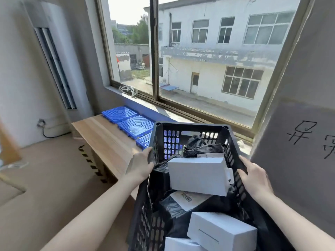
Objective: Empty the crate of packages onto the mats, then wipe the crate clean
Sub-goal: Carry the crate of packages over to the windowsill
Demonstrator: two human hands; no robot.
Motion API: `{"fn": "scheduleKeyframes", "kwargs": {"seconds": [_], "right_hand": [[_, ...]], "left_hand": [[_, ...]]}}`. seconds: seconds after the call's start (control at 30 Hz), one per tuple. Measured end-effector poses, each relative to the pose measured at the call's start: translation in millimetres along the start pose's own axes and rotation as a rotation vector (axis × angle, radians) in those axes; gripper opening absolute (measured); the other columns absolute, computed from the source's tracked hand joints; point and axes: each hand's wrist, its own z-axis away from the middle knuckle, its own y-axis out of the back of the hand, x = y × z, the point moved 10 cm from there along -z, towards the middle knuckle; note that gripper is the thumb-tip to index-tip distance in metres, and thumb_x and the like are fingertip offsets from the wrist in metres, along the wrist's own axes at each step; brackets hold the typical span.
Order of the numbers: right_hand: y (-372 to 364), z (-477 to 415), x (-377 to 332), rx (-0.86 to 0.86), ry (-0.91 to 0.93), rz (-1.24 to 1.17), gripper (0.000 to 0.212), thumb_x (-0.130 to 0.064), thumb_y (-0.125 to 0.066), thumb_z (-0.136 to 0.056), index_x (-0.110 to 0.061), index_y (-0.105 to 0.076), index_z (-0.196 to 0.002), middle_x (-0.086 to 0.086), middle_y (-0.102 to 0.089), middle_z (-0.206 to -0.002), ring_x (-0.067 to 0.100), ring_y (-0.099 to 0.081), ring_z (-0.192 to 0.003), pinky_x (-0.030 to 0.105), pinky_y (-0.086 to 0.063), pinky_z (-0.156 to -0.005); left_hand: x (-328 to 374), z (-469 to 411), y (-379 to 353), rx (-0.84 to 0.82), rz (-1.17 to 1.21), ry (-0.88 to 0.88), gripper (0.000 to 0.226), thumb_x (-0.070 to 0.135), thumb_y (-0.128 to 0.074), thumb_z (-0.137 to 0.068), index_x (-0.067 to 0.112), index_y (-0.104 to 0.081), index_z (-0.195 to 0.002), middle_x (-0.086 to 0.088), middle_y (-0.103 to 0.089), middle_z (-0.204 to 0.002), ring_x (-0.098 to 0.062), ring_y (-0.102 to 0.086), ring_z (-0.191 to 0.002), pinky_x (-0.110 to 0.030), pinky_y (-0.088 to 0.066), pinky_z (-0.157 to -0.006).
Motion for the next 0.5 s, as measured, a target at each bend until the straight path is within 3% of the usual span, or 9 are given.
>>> {"fn": "scheduleKeyframes", "kwargs": {"seconds": [0.2,0.4,0.5], "right_hand": [[-57,-25,-113,-0.077,0.157,-0.025,0.054,-0.021,-0.059,-0.093,-0.031,-0.042,-0.143,0.009,-0.063,-0.124,0.033,-0.059,-0.111,0.046,-0.051,-0.090],[-127,-58,-211,-0.174,0.315,-0.046,0.053,-0.018,-0.060,-0.092,-0.024,-0.045,-0.142,0.014,-0.062,-0.121,0.033,-0.057,-0.112,0.041,-0.046,-0.088],[-172,-81,-253,-0.231,0.380,-0.030,0.053,-0.018,-0.062,-0.091,-0.023,-0.046,-0.141,0.016,-0.063,-0.119,0.033,-0.058,-0.111,0.039,-0.046,-0.088]], "left_hand": [[-87,1,77,0.102,0.031,0.133,0.052,0.005,-0.057,-0.080,0.016,-0.058,-0.131,-0.013,-0.071,-0.105,-0.030,-0.064,-0.096,-0.037,-0.051,-0.086],[-168,-7,124,0.171,0.030,0.307,0.059,0.003,-0.059,-0.081,0.011,-0.051,-0.140,-0.014,-0.067,-0.121,-0.029,-0.061,-0.111,-0.027,-0.043,-0.095],[-208,-14,138,0.198,-0.008,0.386,0.060,0.005,-0.059,-0.082,0.015,-0.051,-0.141,-0.011,-0.069,-0.116,-0.027,-0.063,-0.103,-0.029,-0.047,-0.091]]}}
